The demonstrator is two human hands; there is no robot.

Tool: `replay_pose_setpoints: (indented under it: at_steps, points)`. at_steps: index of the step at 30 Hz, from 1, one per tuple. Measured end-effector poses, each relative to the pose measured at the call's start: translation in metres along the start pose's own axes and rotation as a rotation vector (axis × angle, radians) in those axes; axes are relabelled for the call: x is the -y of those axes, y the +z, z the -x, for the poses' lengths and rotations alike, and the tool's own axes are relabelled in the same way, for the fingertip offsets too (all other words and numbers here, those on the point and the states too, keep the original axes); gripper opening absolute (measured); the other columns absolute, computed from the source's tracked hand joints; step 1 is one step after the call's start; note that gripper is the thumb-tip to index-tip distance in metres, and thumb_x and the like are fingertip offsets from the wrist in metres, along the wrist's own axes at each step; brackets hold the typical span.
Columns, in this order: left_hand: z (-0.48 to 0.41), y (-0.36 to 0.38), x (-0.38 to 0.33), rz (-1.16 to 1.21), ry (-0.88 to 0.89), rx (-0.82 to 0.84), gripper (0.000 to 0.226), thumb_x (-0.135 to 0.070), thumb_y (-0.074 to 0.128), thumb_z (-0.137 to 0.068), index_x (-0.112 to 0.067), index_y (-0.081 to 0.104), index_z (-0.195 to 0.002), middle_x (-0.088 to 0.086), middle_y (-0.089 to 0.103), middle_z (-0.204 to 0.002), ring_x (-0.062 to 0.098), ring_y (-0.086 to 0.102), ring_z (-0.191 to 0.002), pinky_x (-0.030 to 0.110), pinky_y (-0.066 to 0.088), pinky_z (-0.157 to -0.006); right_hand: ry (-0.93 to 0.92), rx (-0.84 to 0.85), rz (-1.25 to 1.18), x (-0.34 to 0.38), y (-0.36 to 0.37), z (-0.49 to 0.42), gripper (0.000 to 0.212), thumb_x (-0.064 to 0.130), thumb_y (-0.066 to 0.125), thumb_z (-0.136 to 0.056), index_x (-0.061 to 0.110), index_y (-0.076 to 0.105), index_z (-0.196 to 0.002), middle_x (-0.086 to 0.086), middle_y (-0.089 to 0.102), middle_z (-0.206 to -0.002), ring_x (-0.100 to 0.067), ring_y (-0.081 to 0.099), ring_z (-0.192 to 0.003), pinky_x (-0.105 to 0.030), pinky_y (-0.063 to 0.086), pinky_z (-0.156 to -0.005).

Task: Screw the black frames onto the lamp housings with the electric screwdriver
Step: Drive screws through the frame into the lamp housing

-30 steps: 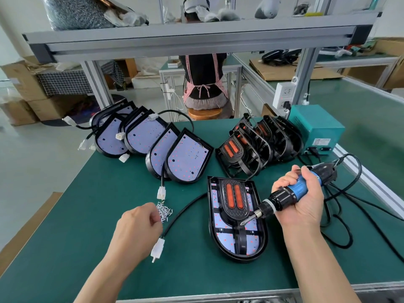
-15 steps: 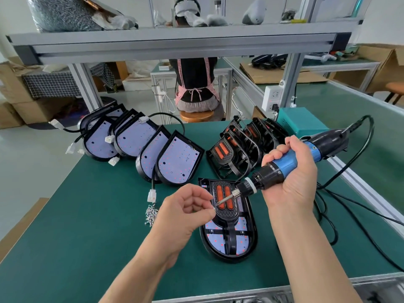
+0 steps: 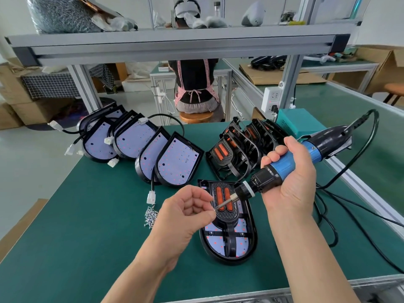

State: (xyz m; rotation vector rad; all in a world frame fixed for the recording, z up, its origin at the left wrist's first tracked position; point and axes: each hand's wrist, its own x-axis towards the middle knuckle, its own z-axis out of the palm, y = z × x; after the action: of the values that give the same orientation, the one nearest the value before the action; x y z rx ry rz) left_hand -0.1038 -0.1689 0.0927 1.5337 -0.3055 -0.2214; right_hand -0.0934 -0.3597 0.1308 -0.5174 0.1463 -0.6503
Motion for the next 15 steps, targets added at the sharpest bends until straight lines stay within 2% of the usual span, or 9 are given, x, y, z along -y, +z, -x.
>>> replay_pose_setpoints:
  at_steps: [6, 9, 11, 15]
  points:
    - [0.001, 0.0, 0.002, -0.034, 0.012, 0.001, 0.027, -0.005, 0.076, -0.069, -0.028, 0.072, -0.083, -0.004, 0.069, -0.075, 0.008, 0.062, -0.072, 0.017, 0.053, -0.074, -0.011, 0.012, 0.024, -0.001, -0.002, 0.001, 0.015, 0.012, 0.061, -0.096, 0.016, 0.051, -0.086, 0.004, 0.052, -0.068, -0.009, 0.049, -0.053, -0.021, 0.048, -0.054]
    - [0.001, 0.001, 0.004, -0.167, 0.057, -0.031, 0.039, 0.009, 0.073, -0.079, -0.029, 0.07, -0.085, -0.005, 0.069, -0.074, 0.009, 0.061, -0.071, 0.021, 0.054, -0.074, -0.026, 0.02, 0.047, -0.002, -0.002, 0.003, 0.014, 0.011, 0.061, -0.095, 0.016, 0.052, -0.086, 0.004, 0.051, -0.068, -0.009, 0.049, -0.053, -0.022, 0.048, -0.055]
    - [0.003, 0.004, 0.005, -0.257, 0.1, -0.079, 0.044, 0.011, 0.072, -0.08, -0.032, 0.069, -0.086, -0.006, 0.069, -0.075, 0.012, 0.062, -0.072, 0.024, 0.054, -0.074, -0.041, 0.006, 0.063, -0.003, -0.001, 0.004, 0.014, 0.01, 0.062, -0.095, 0.016, 0.052, -0.086, 0.003, 0.051, -0.068, -0.01, 0.05, -0.053, -0.022, 0.048, -0.055]
    - [0.008, 0.011, 0.009, -0.413, 0.237, -0.174, 0.048, 0.007, 0.073, -0.079, -0.039, 0.065, -0.089, -0.012, 0.068, -0.078, 0.009, 0.063, -0.073, 0.015, 0.05, -0.073, -0.071, -0.031, 0.092, -0.006, 0.0, 0.006, 0.015, 0.009, 0.062, -0.094, 0.015, 0.052, -0.085, 0.002, 0.051, -0.068, -0.011, 0.05, -0.054, -0.024, 0.048, -0.054]
